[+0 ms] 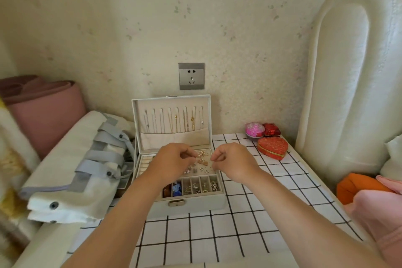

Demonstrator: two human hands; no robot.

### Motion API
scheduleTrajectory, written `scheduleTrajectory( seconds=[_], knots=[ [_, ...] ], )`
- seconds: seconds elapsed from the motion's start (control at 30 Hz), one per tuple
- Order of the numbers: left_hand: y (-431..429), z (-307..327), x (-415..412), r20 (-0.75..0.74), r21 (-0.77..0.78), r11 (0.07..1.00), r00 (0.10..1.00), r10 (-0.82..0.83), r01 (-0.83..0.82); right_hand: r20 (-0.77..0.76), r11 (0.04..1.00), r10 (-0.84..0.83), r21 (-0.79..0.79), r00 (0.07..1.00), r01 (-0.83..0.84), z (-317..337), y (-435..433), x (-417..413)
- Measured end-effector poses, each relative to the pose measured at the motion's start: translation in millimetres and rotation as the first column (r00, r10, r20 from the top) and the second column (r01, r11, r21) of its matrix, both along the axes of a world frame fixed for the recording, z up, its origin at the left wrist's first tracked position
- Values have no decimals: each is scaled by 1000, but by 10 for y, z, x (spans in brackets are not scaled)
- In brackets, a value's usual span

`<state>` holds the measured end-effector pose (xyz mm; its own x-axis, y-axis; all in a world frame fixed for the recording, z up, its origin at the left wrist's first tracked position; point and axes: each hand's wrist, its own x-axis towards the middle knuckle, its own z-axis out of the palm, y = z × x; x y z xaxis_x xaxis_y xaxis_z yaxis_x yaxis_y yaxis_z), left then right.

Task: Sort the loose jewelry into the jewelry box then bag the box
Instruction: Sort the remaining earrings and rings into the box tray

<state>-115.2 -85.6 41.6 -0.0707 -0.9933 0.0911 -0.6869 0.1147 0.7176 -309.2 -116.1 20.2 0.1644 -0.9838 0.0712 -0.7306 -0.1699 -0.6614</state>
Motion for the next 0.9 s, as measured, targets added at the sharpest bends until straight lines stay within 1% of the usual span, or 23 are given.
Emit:
scheduleTrajectory(
  seconds=[0.07,0.17,0.4,0.5,0.6,0.67,0.73,0.8,0.87,0.9],
  knots=[
    [5,3,52,-13,-12,1000,1000,10,-10,-61,999,15,-32,998,-17,7,-10,30],
    [-14,-3,108,-69,2,1000,998,-1,2,-105,997,60,-49,993,-65,44,-33,62],
    [-57,29,150,-270,101,994,963,-21,50,-164,987,124,-78,979,-138,37,-71,103],
    [-43,58,157,-341,127,991,940,2,44,-151,980,178,-65,972,-189,48,-100,71],
    [-36,69,172,-368,147,988,930,10,48,-114,974,202,-79,973,-211,101,-105,61],
    [-39,85,175,-391,153,988,920,27,36,-35,974,189,-117,981,-192,158,-87,84],
    [-44,115,163,-429,155,988,902,54,14,150,980,185,-102,971,-171,249,-44,125],
    [-45,156,136,-468,145,989,880,84,-17,349,982,191,-60,917,-181,357,13,174],
    [-46,197,108,-494,126,991,864,97,-39,467,978,199,-47,862,-201,442,55,216],
    [-49,214,98,-504,118,992,858,100,-46,495,978,199,-46,846,-204,471,70,233]
  ],
)
